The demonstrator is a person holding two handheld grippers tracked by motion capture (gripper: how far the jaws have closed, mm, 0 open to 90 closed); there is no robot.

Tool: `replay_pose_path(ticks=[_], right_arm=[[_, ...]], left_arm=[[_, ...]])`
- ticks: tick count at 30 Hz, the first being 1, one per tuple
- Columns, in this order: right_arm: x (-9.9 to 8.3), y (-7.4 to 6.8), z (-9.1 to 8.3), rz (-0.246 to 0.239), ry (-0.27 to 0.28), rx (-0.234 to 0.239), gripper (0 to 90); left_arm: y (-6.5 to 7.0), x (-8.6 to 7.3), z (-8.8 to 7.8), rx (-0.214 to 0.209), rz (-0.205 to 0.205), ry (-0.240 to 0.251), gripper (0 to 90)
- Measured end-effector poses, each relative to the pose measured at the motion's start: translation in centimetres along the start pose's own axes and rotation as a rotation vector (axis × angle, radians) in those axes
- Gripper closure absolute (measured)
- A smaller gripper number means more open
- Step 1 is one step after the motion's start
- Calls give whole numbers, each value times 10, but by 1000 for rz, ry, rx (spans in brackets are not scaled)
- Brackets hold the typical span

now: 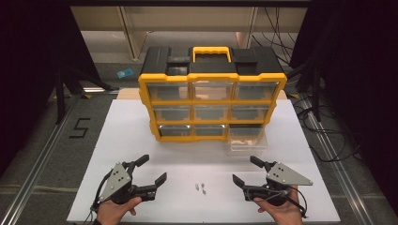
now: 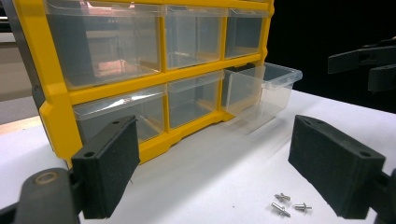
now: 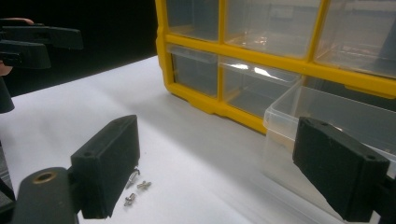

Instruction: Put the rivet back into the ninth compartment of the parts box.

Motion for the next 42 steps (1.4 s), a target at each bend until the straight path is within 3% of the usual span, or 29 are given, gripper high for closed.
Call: replay_pose_path(ticks=[4, 9, 11, 15, 16, 17, 19, 20, 21, 22, 25, 26, 27, 30, 31, 32, 42], right_arm=[[0, -1, -1, 0, -23, -3, 160], [2, -2, 1, -24, -13, -7, 162], [3, -4, 1, -8, -23, 14, 162], [7, -9, 3, -26, -41, 30, 164], [9, -11, 4, -37, -46, 39, 164], [11, -10, 6, -76, -44, 32, 164], [14, -14, 8, -93, -75, 43, 164], [17, -17, 11, -106, -112, 72, 166], [17, -17, 11, -106, -112, 72, 166], [18, -20, 17, -135, -157, 83, 198], [20, -22, 23, -152, -200, 111, 223], [20, -25, 29, -162, -253, 130, 246], [20, -25, 29, -162, -253, 130, 246], [17, -29, 43, -194, -368, 139, 270], [17, -29, 43, -194, -368, 139, 270], [15, -31, 49, -199, -410, 149, 274], [7, -38, 75, -232, -553, 188, 338]], left_arm=[[0, 0, 0, 0, 1, 0, 159], [0, 0, 0, 1, -1, 1, 159], [0, 0, 0, 0, -1, 0, 159], [0, 0, 0, 0, -2, 1, 159], [0, -1, 0, 1, -5, 0, 159], [0, -1, 0, 1, -7, 0, 159], [0, -1, 1, 1, -7, -2, 159], [0, -1, 2, -8, -3, 11, 159], [0, -1, 2, -8, -3, 11, 159], [0, -1, 1, 0, 0, -2, 159], [0, -1, 1, 1, -1, -3, 160], [-1, -2, 1, 1, -1, -4, 159], [-1, -2, 1, 1, -1, -4, 159], [-1, -2, 0, 4, -8, -4, 159], [-1, -2, 0, 4, -8, -4, 159], [-1, -1, 0, 4, -6, -4, 159], [-2, -1, 1, -7, 4, 8, 159]])
Point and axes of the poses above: each handheld gripper's, and its own axes: z roughly forward along the jaws, x roughly out of its top, y roughly to its right, the point moved 4 cm from there along z, roughly forward along the jaws, and after that the axes turned 3 degrees about y, right-handed, at the moved point
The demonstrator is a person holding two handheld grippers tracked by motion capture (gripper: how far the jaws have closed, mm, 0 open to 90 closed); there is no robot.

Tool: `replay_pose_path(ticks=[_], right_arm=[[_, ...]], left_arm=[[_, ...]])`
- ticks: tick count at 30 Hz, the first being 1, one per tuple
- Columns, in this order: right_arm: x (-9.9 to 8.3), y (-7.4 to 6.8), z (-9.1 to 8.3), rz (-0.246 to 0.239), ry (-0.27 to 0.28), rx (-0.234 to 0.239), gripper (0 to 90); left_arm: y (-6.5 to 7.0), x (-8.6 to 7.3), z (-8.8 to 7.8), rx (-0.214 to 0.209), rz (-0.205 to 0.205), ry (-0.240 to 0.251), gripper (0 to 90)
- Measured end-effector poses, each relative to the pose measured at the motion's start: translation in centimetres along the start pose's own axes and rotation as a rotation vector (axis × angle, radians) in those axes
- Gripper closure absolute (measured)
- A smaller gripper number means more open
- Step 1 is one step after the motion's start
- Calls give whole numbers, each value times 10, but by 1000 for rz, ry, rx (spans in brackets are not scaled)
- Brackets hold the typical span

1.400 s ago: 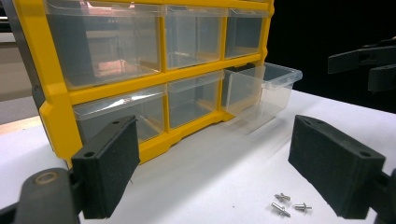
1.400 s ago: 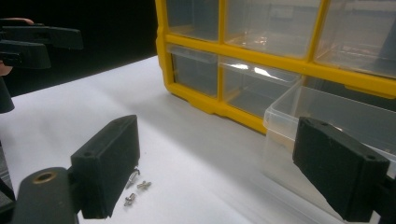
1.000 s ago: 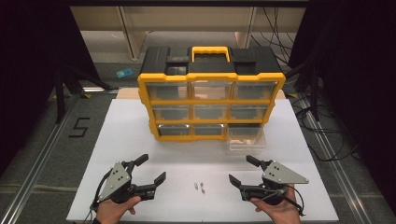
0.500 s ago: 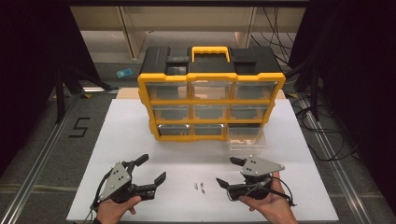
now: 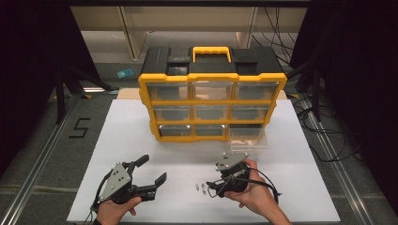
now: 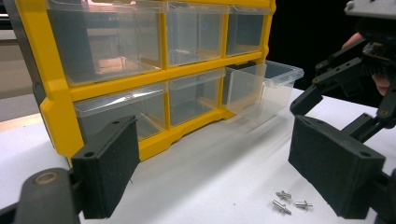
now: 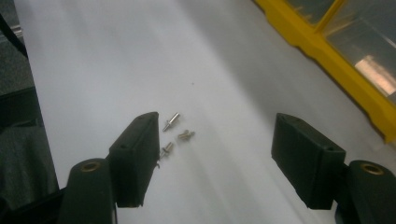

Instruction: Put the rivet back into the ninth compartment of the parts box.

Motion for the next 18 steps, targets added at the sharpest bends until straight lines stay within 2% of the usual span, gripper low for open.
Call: replay_pose_path(ticks=[1, 2, 3, 4, 5, 6, 8, 10, 14, 18], right_arm=[[1, 0, 3, -5, -6, 2, 350], [2, 0, 6, 8, -17, 2, 360], [2, 1, 8, -6, -35, 16, 368], [3, 0, 11, 8, -42, 15, 373], [3, 0, 15, 13, -70, 34, 384], [4, 0, 18, 13, -73, 24, 389], [4, 0, 26, 3, -102, 45, 400], [5, 1, 28, -2, -115, 43, 399], [5, 0, 38, -2, -154, 44, 414], [5, 0, 46, 0, -183, 66, 440]], left_arm=[[0, 0, -1, 10, -7, -15, 159], [0, 0, -1, 8, -4, -12, 159], [1, 0, 0, -3, -5, 5, 160], [0, 0, 0, 1, -2, 0, 160], [0, 0, 0, -2, -2, 2, 159], [0, 0, 0, 3, 2, -6, 159], [0, 0, -1, 6, -1, -13, 159], [0, 0, 0, -3, -1, 1, 159], [1, 0, -1, 8, -10, -12, 159], [1, 0, -1, 7, -9, -12, 160]])
Point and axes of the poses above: each handheld gripper's, and its own axes: z roughly forward along the jaws, x roughly out of its top, y roughly to its right, the point moved 4 cm from there along z, roughly forward along the jaws, and after that the axes turned 3 degrees about y, right-handed, at the moved point
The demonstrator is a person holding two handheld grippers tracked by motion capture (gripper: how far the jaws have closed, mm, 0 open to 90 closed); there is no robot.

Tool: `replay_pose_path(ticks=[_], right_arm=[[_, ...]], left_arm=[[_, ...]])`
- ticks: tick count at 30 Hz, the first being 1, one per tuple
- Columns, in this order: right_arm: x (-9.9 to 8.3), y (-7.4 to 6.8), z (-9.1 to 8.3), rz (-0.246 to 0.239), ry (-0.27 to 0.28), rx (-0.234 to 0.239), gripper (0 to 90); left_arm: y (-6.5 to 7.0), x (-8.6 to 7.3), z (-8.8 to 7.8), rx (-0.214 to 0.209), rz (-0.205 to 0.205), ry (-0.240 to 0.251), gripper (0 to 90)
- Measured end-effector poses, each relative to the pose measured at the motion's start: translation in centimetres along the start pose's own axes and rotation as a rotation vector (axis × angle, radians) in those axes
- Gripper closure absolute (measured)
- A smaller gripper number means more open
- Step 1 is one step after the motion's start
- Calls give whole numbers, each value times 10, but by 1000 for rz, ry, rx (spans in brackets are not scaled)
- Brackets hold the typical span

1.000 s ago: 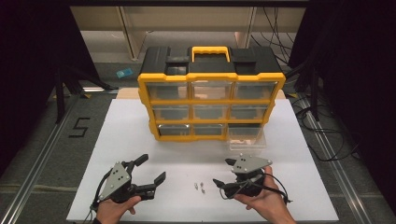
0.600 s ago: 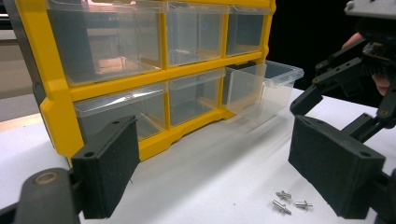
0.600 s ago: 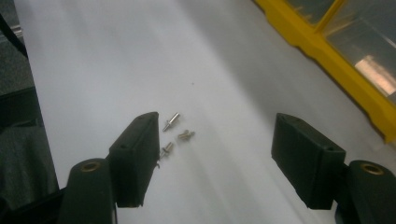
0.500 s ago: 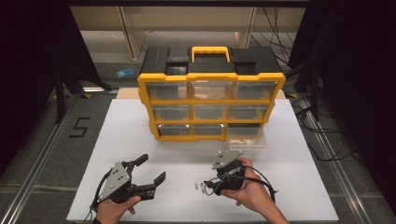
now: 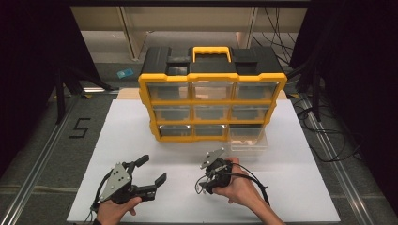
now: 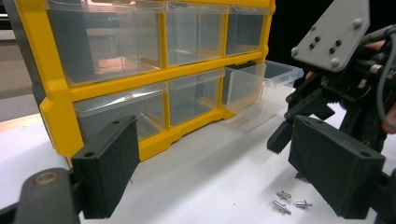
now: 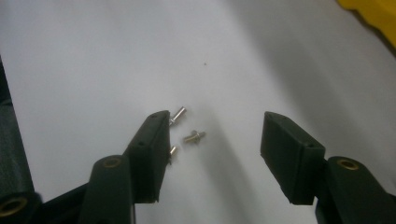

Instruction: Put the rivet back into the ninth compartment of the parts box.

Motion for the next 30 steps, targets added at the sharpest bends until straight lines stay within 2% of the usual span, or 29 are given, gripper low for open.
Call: replay_pose_path(ticks=[4, 7, 8, 23, 25, 26, 30], right_arm=[[1, -2, 10, -7, -50, 20, 485], [2, -3, 13, -6, -63, 31, 506], [2, -4, 15, 2, -78, 38, 544], [2, -3, 29, 23, -154, 65, 693], [0, 0, 31, -5, -170, 45, 740], [0, 0, 30, 9, -175, 54, 787], [-1, 3, 30, -22, -176, 47, 821]], left_arm=[[0, 0, 0, 1, 0, 0, 159], [0, 0, 0, 1, 1, 1, 159], [0, 0, 0, 1, 2, 1, 160], [0, 0, 0, 0, 0, 3, 160], [0, 1, 0, 0, 1, 3, 160], [0, 0, -1, 0, 2, 2, 160], [0, 1, -1, -1, 3, 3, 160]])
Point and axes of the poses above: each handheld gripper's, and its own axes: z roughly forward along the jaws, x roughly out of its top, y roughly to its right, the point moved 4 cm from there along z, roughly forward along the jaws, and after that the axes turned 3 degrees about y, right-handed, at the moved point
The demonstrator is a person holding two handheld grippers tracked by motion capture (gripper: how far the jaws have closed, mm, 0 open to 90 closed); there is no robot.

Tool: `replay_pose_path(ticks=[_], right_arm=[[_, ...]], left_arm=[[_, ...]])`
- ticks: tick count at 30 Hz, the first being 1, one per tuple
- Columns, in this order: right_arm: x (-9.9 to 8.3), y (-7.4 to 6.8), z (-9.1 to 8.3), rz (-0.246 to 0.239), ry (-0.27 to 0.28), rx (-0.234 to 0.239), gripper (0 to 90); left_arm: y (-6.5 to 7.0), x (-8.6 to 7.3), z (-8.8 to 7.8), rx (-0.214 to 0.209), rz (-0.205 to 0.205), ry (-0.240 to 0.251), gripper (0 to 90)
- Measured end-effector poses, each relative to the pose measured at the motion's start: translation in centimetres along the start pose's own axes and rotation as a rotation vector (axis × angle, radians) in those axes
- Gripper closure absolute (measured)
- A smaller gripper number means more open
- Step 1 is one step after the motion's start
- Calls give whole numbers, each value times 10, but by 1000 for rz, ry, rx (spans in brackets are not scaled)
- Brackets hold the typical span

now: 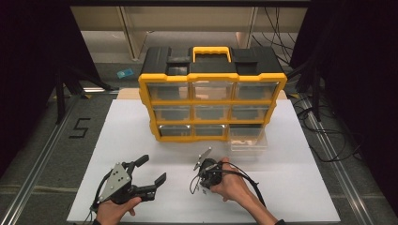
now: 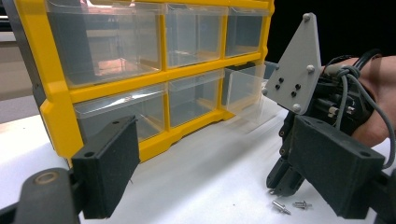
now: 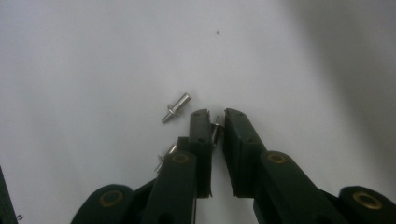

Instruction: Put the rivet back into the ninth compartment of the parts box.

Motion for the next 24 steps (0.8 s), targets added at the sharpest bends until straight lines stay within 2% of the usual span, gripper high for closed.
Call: replay_pose_path(ticks=[2, 3, 5, 6, 7, 10, 19, 20, 24], right_arm=[[0, 0, 0, -4, -2, -6, 821], [1, -3, 0, 20, 0, 13, 821], [1, -3, -1, 11, 1, 11, 826], [2, -1, -5, 1, 26, 5, 865], [2, -1, -5, 1, 26, 5, 865], [5, 2, -19, 9, 70, -4, 865], [7, 10, -40, 2, 130, -9, 865], [8, 12, -48, 9, 148, -33, 866], [9, 17, -59, 8, 179, -42, 866]], left_arm=[[0, 0, 0, -1, 1, 1, 160], [0, 0, 0, -1, 2, 1, 160], [0, 0, 0, 0, 0, 1, 160], [0, 0, 0, 0, 0, 2, 160], [0, 0, 0, 0, 0, 2, 160], [0, 0, 0, 2, -3, 0, 160], [0, 0, 0, 2, -2, 2, 160], [0, 0, 0, 2, -3, 2, 160], [-1, 1, -1, 1, 2, 3, 160]])
Point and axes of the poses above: each handheld gripper's, and its own axes: z roughly forward along the jaws, x roughly out of its top, y roughly to its right, the point moved 4 cm from there along z, roughly forward along the jaws, and after that the axes turned 3 degrees about y, right-handed, at the moved point
